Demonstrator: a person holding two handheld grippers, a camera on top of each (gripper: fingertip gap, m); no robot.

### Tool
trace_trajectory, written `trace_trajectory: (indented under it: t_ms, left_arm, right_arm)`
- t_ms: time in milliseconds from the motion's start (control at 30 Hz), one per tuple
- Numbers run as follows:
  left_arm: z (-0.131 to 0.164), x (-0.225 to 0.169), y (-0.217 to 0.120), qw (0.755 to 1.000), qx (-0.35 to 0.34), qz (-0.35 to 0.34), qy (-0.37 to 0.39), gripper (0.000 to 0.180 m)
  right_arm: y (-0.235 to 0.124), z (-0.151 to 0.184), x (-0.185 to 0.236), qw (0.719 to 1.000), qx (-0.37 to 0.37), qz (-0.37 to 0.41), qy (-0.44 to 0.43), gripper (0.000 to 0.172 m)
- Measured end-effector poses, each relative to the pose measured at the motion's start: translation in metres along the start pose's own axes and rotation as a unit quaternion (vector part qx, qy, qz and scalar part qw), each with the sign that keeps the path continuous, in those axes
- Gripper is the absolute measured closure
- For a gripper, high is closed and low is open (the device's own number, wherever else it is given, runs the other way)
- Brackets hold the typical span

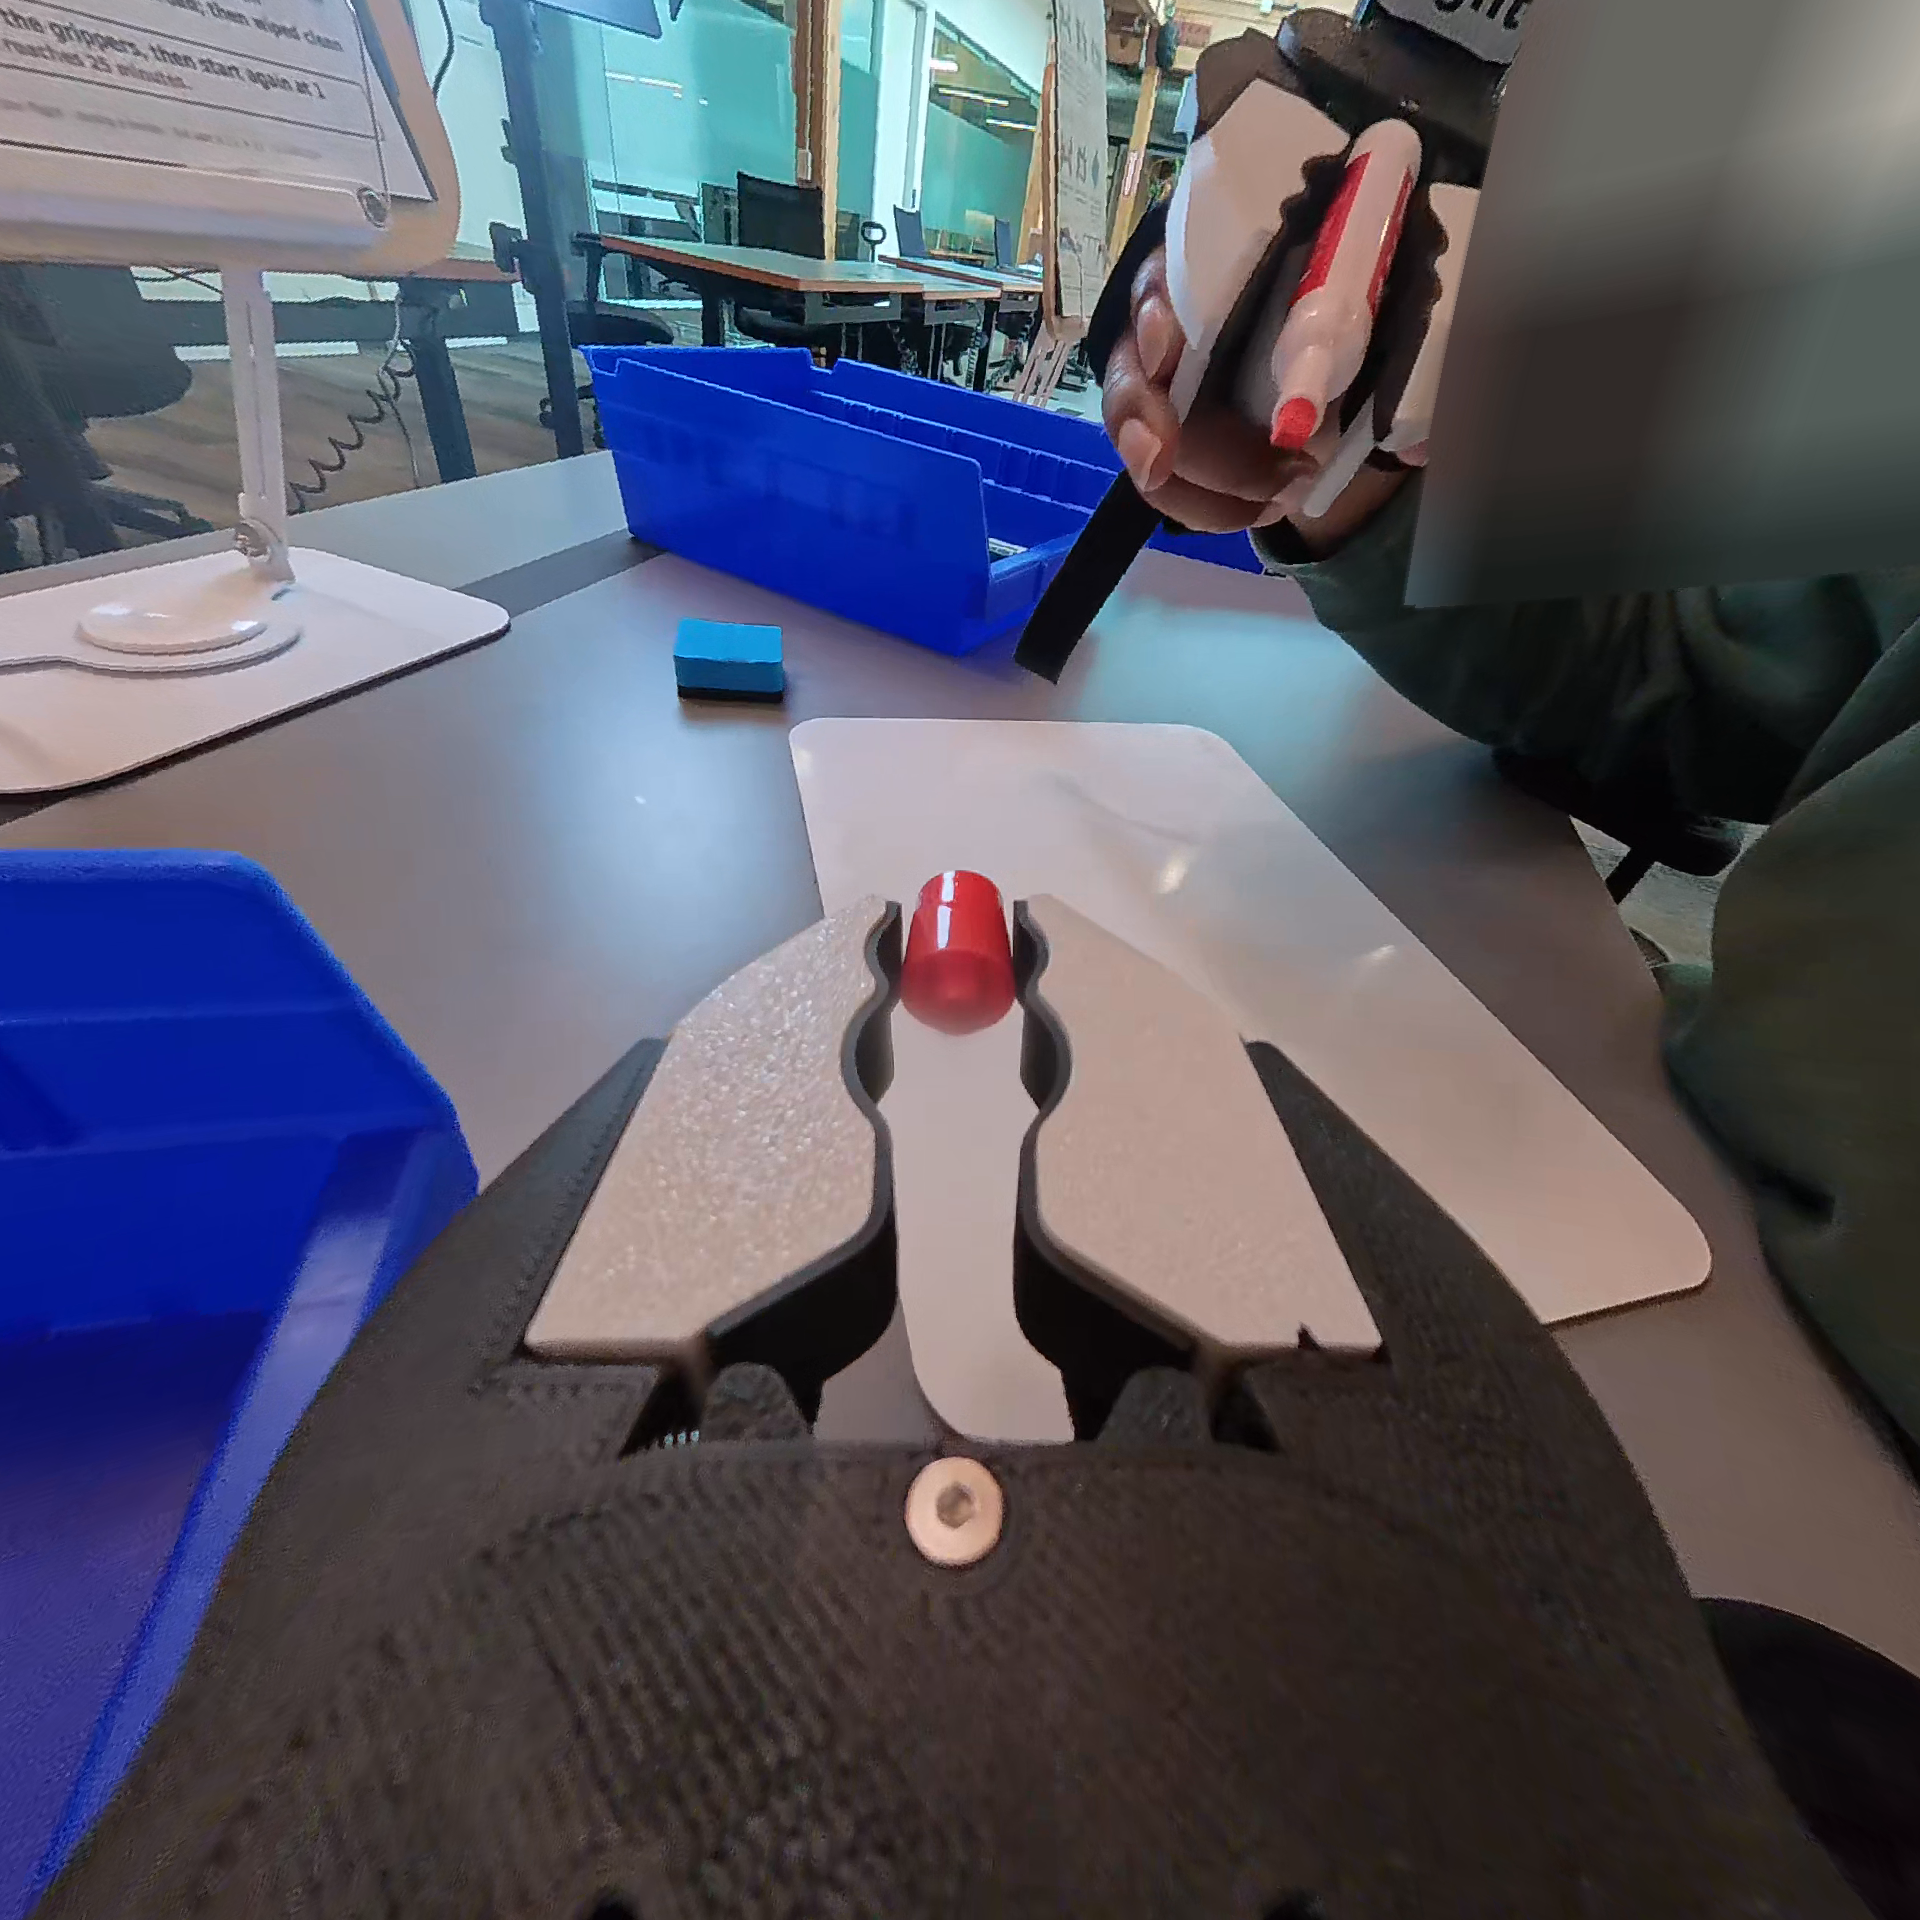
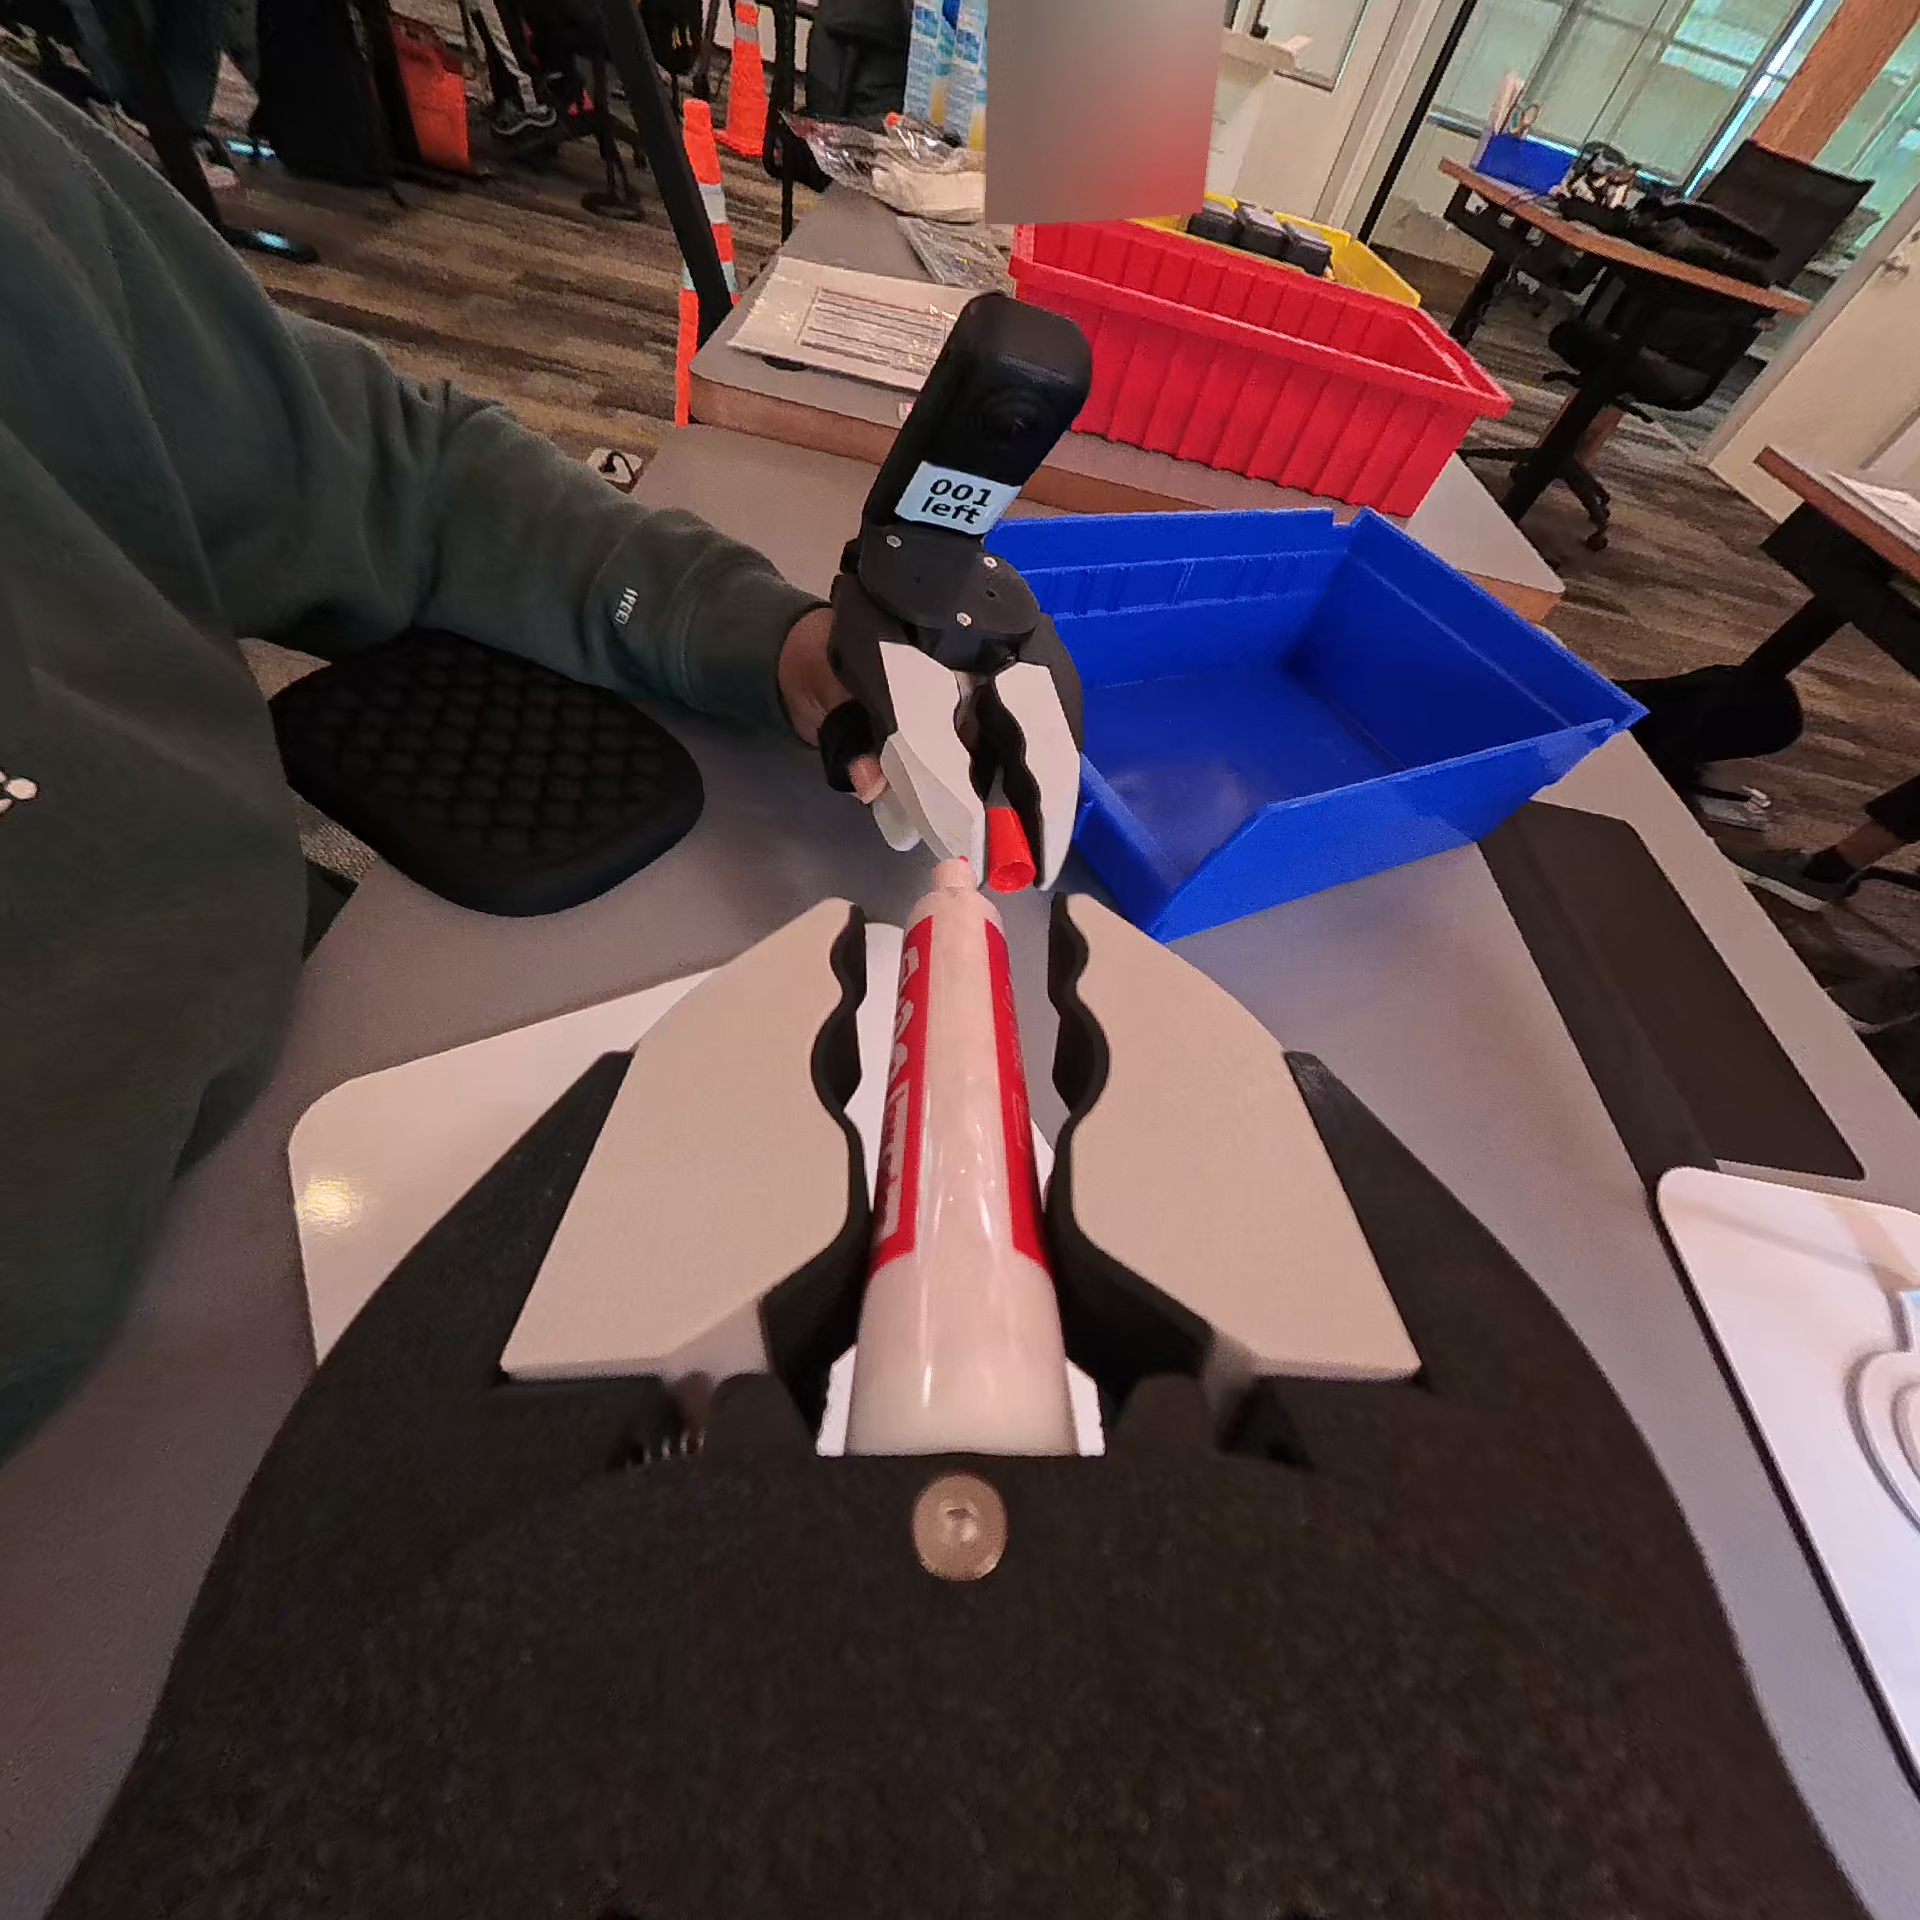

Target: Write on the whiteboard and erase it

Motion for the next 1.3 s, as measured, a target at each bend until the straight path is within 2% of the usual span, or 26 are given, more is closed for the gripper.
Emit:
trace_trajectory:
  t_ms: [167, 467, 700, 933, 1133, 1300]
  left_arm:
    - [-0.003, -0.001, 0.000, 1.000, -0.010, -0.005, 0.000, 0.160]
    - [-0.005, -0.006, 0.001, 1.000, 0.002, -0.004, 0.030, 0.160]
    - [0.011, -0.006, 0.001, 0.998, 0.038, 0.001, 0.046, 0.160]
    - [0.014, -0.011, -0.002, 0.997, 0.043, 0.008, 0.059, 0.160]
    - [0.014, -0.012, -0.007, 0.997, 0.043, 0.006, 0.065, 0.160]
    - [0.018, -0.013, -0.012, 0.996, 0.051, 0.007, 0.075, 0.160]
  right_arm:
    - [0.006, 0.008, -0.001, 1.000, 0.017, 0.001, 0.008, 0.137]
    - [0.038, 0.045, -0.001, 0.993, 0.100, -0.024, 0.050, 0.137]
    - [0.054, 0.042, 0.001, 0.991, 0.120, -0.032, 0.041, 0.137]
    - [0.075, 0.043, 0.005, 0.989, 0.130, -0.052, 0.043, 0.137]
    - [0.077, 0.038, 0.004, 0.988, 0.143, -0.049, 0.044, 0.137]
    - [0.075, 0.050, 0.006, 0.980, 0.183, -0.034, 0.069, 0.137]
Point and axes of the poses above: each gripper's, where its closed fingertips meet, y out along the fingers, z out of its underside, x = y × z across the jaws, the point moved 5 cm from there along -y, back along the fingers, and after that the axes turned 5 degrees about y, right-handed, at the moved point
